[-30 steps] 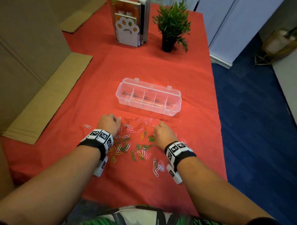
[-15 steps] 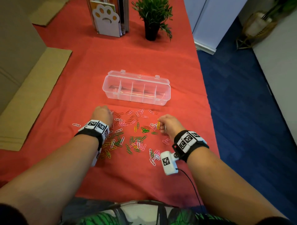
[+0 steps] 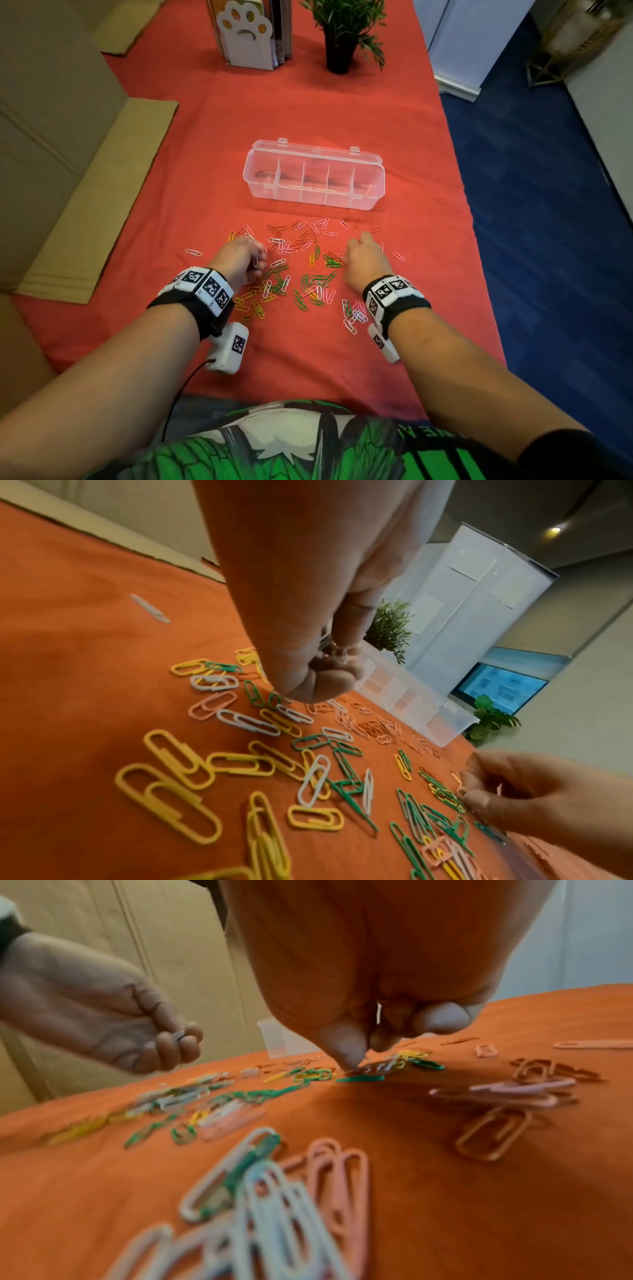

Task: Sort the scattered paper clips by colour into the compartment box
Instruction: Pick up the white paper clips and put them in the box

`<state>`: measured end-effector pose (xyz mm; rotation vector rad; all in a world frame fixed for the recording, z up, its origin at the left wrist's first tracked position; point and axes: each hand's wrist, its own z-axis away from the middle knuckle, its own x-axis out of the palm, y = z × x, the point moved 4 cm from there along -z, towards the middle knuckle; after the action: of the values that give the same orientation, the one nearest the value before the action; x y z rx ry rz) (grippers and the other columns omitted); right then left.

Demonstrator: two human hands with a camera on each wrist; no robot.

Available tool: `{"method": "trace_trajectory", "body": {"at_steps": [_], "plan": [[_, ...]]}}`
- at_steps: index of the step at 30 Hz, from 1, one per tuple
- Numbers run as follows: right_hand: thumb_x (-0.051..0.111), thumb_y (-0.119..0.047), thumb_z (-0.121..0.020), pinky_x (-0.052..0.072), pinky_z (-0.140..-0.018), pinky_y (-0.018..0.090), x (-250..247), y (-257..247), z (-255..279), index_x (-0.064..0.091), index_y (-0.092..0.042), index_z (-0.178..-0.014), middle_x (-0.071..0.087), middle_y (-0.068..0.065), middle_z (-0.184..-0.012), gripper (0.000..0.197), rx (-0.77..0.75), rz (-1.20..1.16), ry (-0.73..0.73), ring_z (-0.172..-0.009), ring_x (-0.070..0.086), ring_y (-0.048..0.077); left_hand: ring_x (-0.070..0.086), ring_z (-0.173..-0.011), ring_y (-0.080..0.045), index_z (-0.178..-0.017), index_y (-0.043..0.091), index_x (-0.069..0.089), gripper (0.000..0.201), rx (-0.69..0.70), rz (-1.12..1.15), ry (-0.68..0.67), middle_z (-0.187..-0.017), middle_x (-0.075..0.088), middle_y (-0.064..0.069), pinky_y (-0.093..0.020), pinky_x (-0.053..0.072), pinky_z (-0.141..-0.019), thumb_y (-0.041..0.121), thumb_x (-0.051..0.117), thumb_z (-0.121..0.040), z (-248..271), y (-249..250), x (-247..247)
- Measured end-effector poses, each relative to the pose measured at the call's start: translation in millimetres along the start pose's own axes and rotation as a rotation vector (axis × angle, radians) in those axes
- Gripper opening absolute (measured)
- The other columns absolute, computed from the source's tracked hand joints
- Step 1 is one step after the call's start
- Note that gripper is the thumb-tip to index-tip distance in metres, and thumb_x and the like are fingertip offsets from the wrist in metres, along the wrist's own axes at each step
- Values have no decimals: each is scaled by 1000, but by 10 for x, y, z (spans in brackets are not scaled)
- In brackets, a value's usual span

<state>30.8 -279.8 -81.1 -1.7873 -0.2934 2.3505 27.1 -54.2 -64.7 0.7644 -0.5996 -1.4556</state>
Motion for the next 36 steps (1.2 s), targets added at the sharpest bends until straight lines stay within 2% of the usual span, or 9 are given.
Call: {"method": "trace_trajectory", "body": {"at_steps": [6, 9, 15, 17, 21, 25, 29, 32, 36], "plan": [[49, -4, -85, 45, -82, 27, -116, 253, 74, 62, -9, -97, 63, 10, -93, 18, 247, -445, 0, -95, 60, 27, 38, -51, -17, -74, 9, 49, 21, -22, -143, 32, -59, 37, -4, -21, 44, -44, 2, 35, -87, -78, -75, -58], [46, -4, -87, 42, -64, 19, -139, 315, 110, 62, -14, -93, 58, 1, -80, 20, 321, -608, -56, -72, 54, 18, 43, -55, -16, -76, 14, 53, 25, 106, -382, 5, -65, 47, -3, -26, 41, -57, 7, 35, -93, -128, -88, -13], [42, -13, -89, 33, -37, 16, -97, 334, 185, 41, -16, -64, 34, -1, -54, 25, 655, -1414, -42, -43, 38, 12, 55, -99, -30, -103, 7, 66, 24, 454, -1025, 105, -103, 58, -13, -32, 42, -84, 20, 48, -93, -84, -2, 103], [49, -11, -86, 37, -43, 19, -117, 342, 165, 47, -16, -67, 42, 0, -58, 20, 609, -1194, -36, -45, 45, 13, 57, -96, -31, -101, 10, 69, 21, 506, -1084, 108, -101, 57, -14, -31, 44, -82, 19, 58, -86, -99, -32, 108], [50, -12, -84, 47, -81, 30, -179, 253, 124, 65, -7, -94, 67, 14, -98, 19, 370, -403, -37, -95, 61, 27, 59, -92, -33, -96, 12, 73, 18, 592, -1172, 101, -92, 57, -13, -35, 49, -80, 17, 65, -80, -99, -48, 163], [47, -14, -89, 49, -83, 37, -165, 84, 72, 55, -4, -111, 64, 18, -113, 26, 252, -90, -19, -107, 60, 35, 59, -93, -34, -93, 7, 69, 17, 588, -1233, 68, -97, 57, -15, -39, 50, -83, 14, 57, -83, -91, -72, 201], [45, -6, -87, 49, -78, 38, -149, 25, 29, 47, -4, -116, 64, 16, -112, 30, 235, 31, -37, -104, 63, 35, 55, -83, -27, -79, 11, 61, 9, 495, -1010, 90, -89, 58, -11, -36, 45, -78, 14, 53, -82, -76, -60, 191], [45, -5, -87, 49, -82, 38, -181, 37, 7, 47, -3, -116, 63, 17, -115, 29, 224, 32, -85, -107, 61, 35, 48, -71, -23, -66, 16, 47, 18, 188, -562, 24, -71, 51, -4, -37, 44, -72, 21, 45, -84, -90, -56, 93], [45, -11, -86, 42, -71, 32, -271, 4, 6, 45, -12, -85, 56, 12, -96, 2, 191, -341, -213, -89, 58, 25, 35, -47, -16, -60, 15, 40, 13, -27, 132, -81, -55, 42, -3, -23, 29, -49, 9, 36, -70, 14, -43, 52]]}}
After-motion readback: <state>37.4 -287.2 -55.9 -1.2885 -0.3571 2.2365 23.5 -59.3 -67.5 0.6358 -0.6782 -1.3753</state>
